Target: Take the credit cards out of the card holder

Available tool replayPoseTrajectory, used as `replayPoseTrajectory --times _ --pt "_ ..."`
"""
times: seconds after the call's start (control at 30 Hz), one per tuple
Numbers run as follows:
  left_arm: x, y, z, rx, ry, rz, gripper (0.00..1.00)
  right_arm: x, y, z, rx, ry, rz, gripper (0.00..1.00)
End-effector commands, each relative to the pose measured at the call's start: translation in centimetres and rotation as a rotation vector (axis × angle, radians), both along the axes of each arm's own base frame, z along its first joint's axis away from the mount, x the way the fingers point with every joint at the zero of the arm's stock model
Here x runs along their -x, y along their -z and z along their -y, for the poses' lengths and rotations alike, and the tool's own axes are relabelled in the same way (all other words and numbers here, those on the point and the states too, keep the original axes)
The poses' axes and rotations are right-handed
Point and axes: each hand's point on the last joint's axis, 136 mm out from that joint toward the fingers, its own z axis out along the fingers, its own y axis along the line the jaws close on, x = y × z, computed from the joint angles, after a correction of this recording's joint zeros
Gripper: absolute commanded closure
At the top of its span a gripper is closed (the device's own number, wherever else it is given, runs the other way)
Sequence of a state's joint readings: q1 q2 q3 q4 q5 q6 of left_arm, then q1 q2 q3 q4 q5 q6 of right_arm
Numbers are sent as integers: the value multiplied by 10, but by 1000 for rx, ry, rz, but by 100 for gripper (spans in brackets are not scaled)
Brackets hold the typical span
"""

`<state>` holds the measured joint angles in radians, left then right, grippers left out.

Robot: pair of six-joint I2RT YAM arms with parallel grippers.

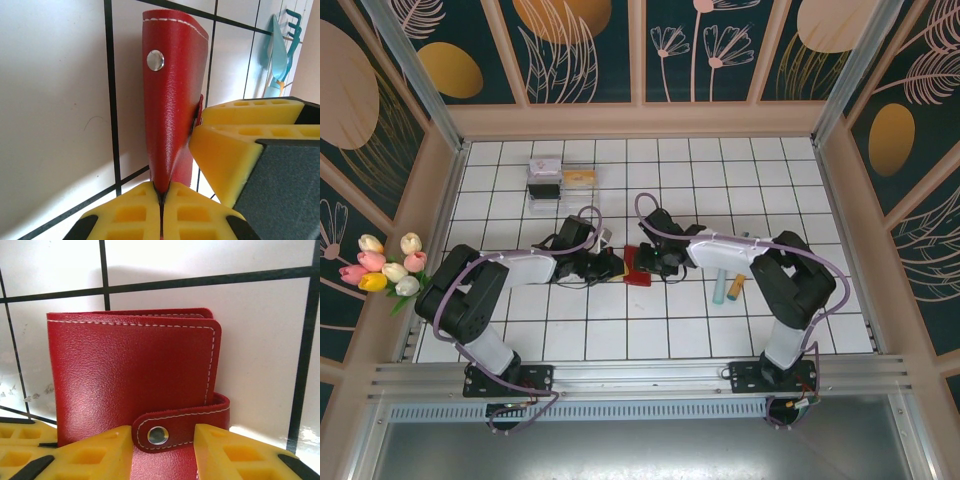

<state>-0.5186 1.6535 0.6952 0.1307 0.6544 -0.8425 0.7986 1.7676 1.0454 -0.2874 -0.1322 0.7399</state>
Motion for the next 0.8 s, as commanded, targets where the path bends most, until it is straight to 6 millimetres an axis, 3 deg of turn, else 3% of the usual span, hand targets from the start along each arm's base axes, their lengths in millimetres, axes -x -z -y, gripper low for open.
replayPoseTrajectory --times 0.0,0.17,0.47,0.6,0.77 --pt "-4 -18 7 41 8 52 96 -2 6 12 61 40 -14 63" --pt "-2 -13 -1 2 -7 54 99 -6 2 29 100 95 9 64" --pt "-2 -8 -7 -46 -22 56 100 -7 -3 78 214 244 53 66" --pt "-4 -10 -5 -35 -20 59 100 -10 -12 75 200 242 74 66" --pt "-4 -7 -5 -40 -17 48 99 -14 -24 40 71 136 94 63"
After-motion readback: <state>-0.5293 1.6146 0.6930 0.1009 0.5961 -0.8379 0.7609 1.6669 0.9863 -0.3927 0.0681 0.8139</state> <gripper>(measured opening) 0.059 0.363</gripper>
